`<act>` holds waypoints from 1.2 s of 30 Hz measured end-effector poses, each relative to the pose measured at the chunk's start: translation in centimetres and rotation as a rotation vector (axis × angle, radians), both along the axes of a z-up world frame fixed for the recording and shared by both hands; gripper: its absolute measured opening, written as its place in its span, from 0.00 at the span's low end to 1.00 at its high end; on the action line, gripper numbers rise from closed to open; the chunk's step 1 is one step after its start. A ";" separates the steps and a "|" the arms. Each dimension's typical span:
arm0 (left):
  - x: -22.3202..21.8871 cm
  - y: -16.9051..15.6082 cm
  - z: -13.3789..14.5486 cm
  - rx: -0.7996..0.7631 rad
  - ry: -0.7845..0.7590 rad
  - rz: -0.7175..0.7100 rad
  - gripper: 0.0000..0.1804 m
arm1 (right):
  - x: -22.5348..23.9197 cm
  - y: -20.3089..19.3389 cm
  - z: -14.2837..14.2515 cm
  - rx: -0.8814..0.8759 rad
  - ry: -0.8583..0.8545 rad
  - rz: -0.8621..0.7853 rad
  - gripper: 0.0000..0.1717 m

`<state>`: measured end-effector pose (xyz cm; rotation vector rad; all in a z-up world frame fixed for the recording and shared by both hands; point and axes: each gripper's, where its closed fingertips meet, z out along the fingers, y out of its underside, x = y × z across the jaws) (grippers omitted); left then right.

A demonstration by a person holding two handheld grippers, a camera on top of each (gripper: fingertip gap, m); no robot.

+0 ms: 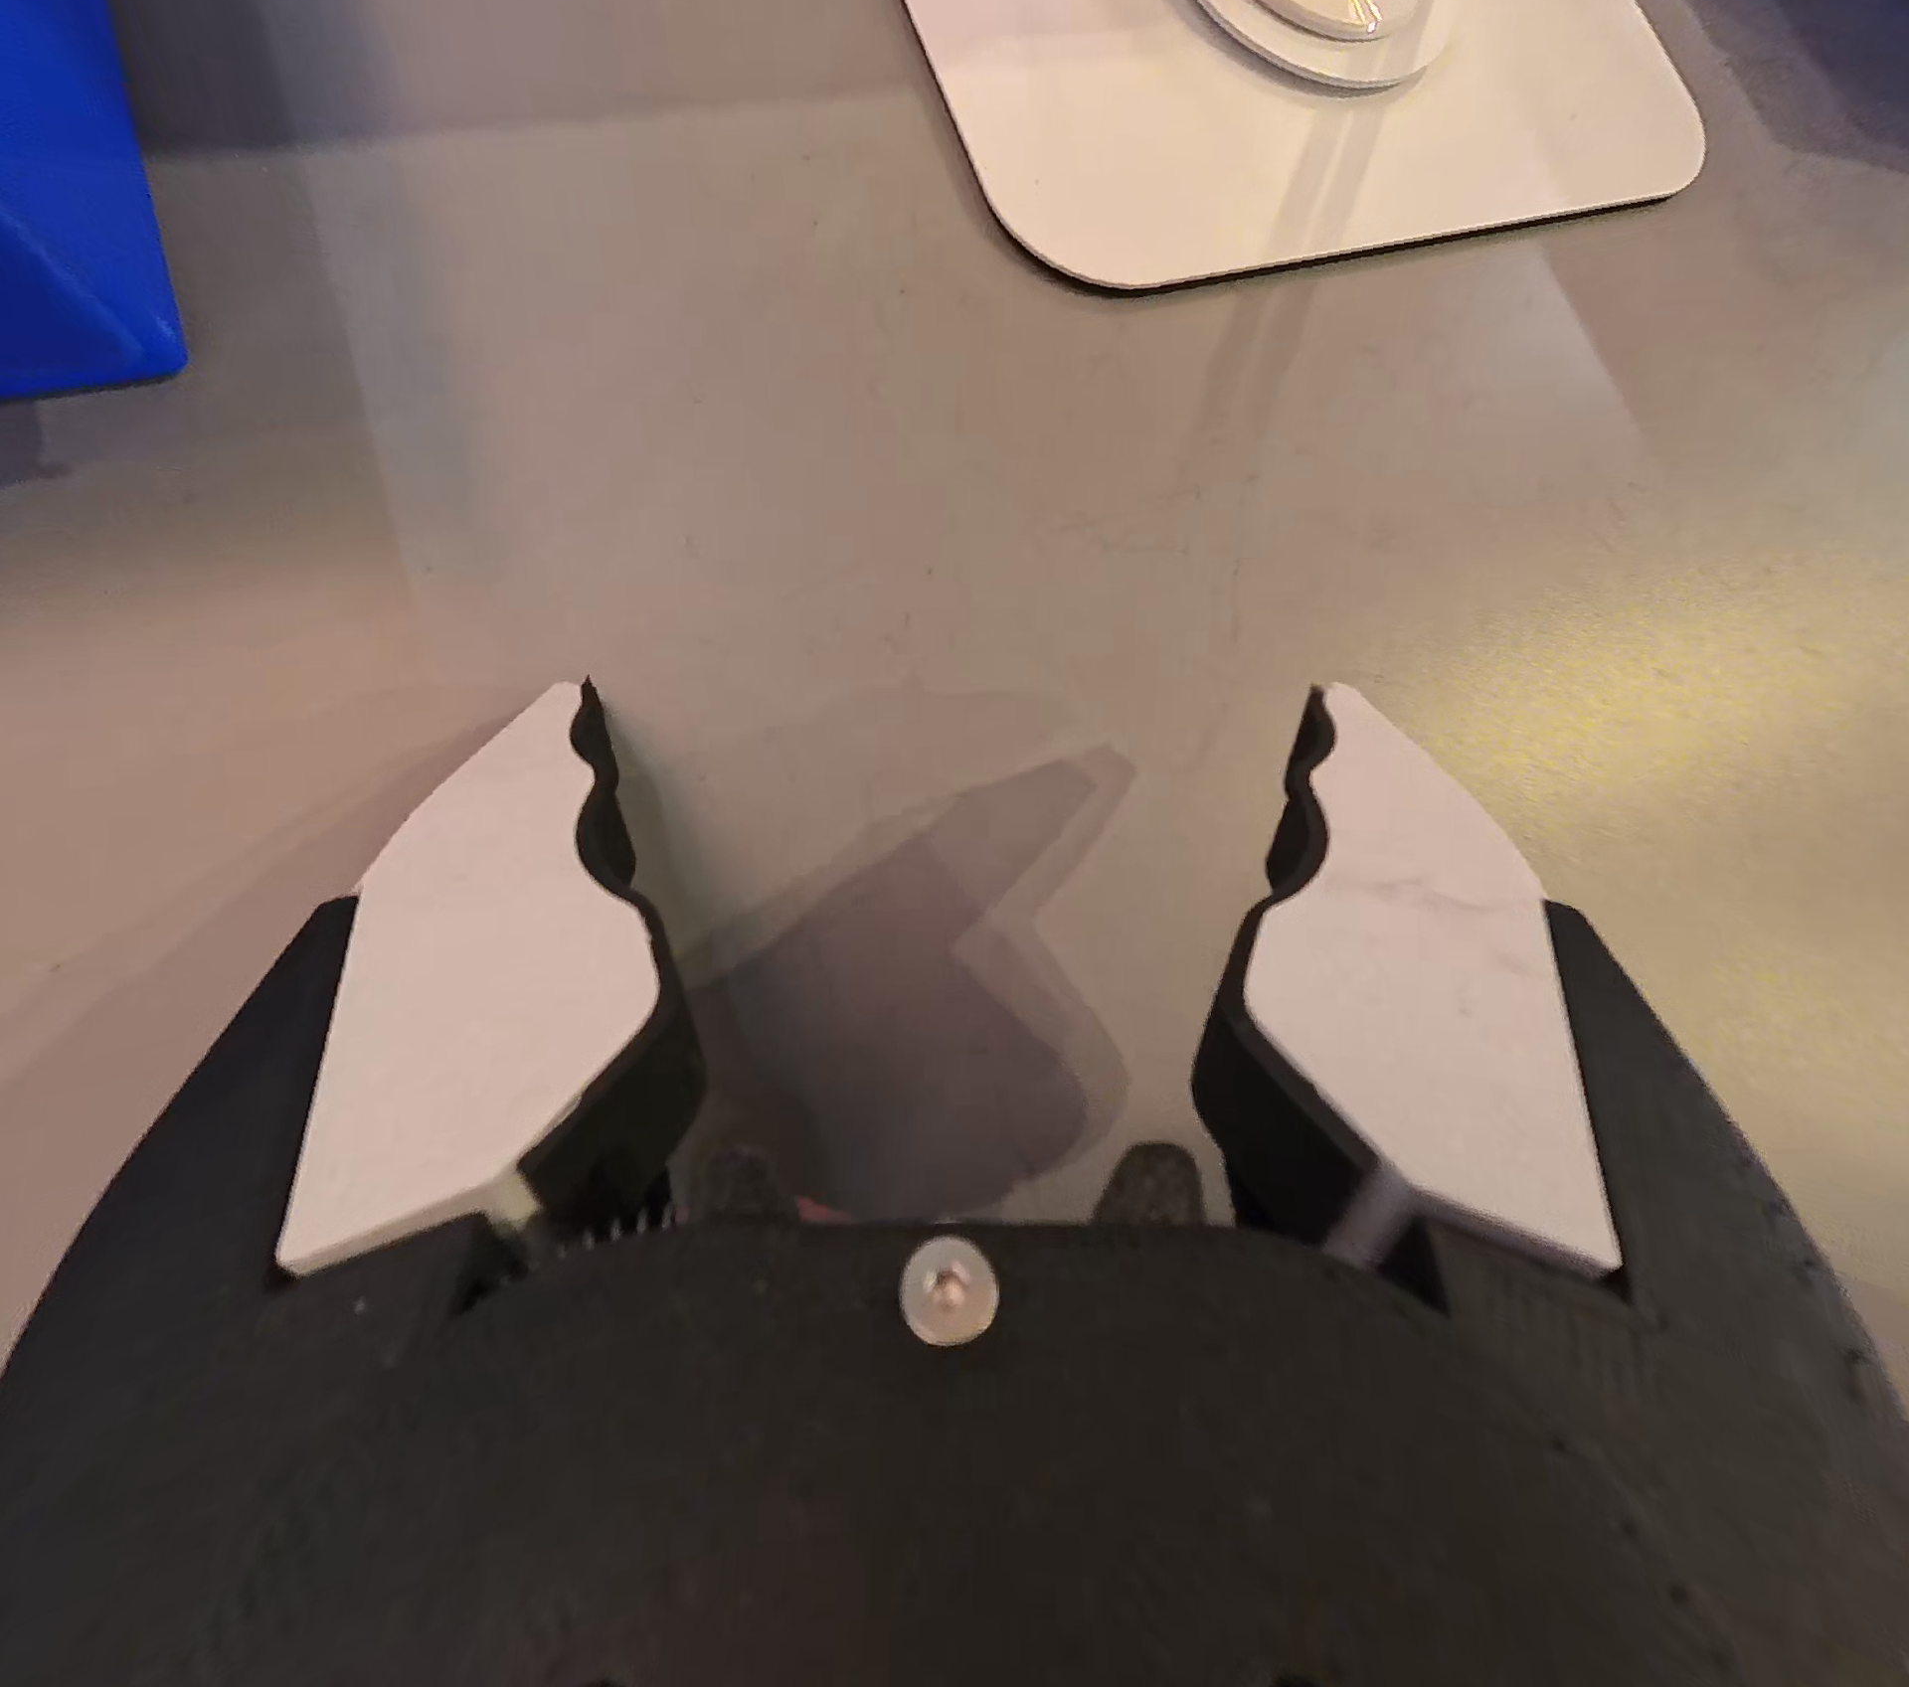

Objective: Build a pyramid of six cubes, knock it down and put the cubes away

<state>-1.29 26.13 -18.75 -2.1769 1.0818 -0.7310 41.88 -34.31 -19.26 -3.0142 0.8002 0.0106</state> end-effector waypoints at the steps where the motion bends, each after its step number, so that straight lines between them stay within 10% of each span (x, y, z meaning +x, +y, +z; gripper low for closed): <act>1: 0.0 -0.1 0.2 -0.002 -0.005 -0.007 0.67 | 0.0 0.0 0.1 0.000 0.000 0.001 0.38; 14: 0.3 -0.6 1.9 -0.017 -0.018 -0.059 0.72 | -0.1 0.0 1.8 0.028 -0.016 -0.020 0.38; 19: -1.3 0.7 4.4 -0.057 -0.136 0.012 0.81 | 1.7 0.3 5.8 0.090 -0.200 -0.069 0.54; 27: -8.7 11.3 13.0 0.206 -0.166 0.196 0.70 | -3.2 21.6 15.2 0.550 -0.489 0.188 0.48; 36: -10.6 22.0 15.8 0.347 0.034 0.200 0.59 | -17.5 38.7 8.4 0.719 -0.208 0.526 0.47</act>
